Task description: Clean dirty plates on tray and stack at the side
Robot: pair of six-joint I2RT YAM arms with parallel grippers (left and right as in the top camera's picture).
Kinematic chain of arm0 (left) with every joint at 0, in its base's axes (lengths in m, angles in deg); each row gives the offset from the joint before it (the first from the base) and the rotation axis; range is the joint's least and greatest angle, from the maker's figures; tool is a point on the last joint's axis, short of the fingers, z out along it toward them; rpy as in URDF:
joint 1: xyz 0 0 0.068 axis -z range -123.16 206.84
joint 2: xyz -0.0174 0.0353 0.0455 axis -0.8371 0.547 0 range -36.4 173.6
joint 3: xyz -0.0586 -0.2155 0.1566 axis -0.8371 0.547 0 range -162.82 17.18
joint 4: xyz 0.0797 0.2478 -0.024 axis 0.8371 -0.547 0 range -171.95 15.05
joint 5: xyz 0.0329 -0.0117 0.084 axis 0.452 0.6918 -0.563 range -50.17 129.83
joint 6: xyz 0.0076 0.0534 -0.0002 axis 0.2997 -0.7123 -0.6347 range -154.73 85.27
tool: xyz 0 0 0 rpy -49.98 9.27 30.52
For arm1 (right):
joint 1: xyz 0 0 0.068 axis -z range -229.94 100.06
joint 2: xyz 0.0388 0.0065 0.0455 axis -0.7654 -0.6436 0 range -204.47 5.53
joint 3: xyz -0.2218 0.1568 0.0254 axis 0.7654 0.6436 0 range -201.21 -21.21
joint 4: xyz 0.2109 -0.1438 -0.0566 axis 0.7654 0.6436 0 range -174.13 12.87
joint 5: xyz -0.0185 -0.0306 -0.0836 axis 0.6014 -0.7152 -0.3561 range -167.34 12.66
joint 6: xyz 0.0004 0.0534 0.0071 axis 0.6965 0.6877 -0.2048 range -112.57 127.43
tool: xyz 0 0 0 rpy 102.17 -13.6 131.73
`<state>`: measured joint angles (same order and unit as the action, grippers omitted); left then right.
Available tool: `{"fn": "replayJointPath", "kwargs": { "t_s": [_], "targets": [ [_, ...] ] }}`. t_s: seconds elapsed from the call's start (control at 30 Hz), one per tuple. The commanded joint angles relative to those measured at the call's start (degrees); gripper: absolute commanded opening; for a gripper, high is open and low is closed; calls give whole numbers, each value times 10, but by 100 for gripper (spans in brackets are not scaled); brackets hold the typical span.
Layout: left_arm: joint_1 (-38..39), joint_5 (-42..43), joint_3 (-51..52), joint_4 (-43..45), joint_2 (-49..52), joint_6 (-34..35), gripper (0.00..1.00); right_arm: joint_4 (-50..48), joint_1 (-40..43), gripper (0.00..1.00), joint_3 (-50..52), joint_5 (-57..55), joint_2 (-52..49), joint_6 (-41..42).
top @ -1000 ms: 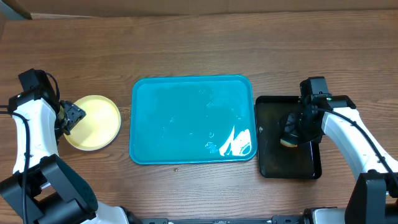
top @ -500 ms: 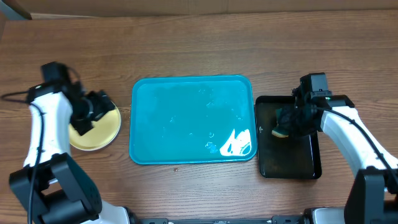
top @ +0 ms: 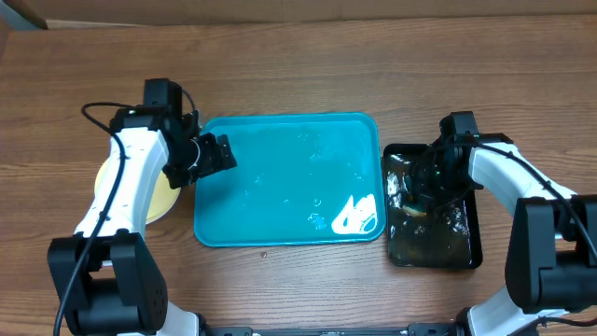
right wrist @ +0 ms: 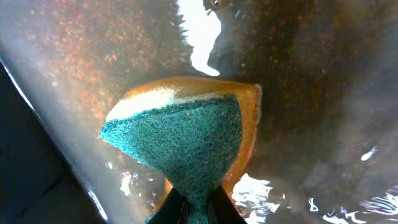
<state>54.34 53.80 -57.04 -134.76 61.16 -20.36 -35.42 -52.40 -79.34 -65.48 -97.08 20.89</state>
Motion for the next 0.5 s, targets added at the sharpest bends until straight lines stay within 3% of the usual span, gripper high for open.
{"fn": "replayJointPath", "kwargs": {
  "t_s": [0.0, 0.2, 0.47],
  "targets": [
    [10, 4, 1, 0, -2, -17, 90, 34, -2, 4, -10, 4, -36, -4],
    [10, 5, 1, -7, -2, -17, 91, 107, 0, 4, -103, 2, 7, -4],
    [10, 5, 1, -10, -2, -17, 91, 98, 0, 4, -84, -19, 17, 0]
  ]
}}
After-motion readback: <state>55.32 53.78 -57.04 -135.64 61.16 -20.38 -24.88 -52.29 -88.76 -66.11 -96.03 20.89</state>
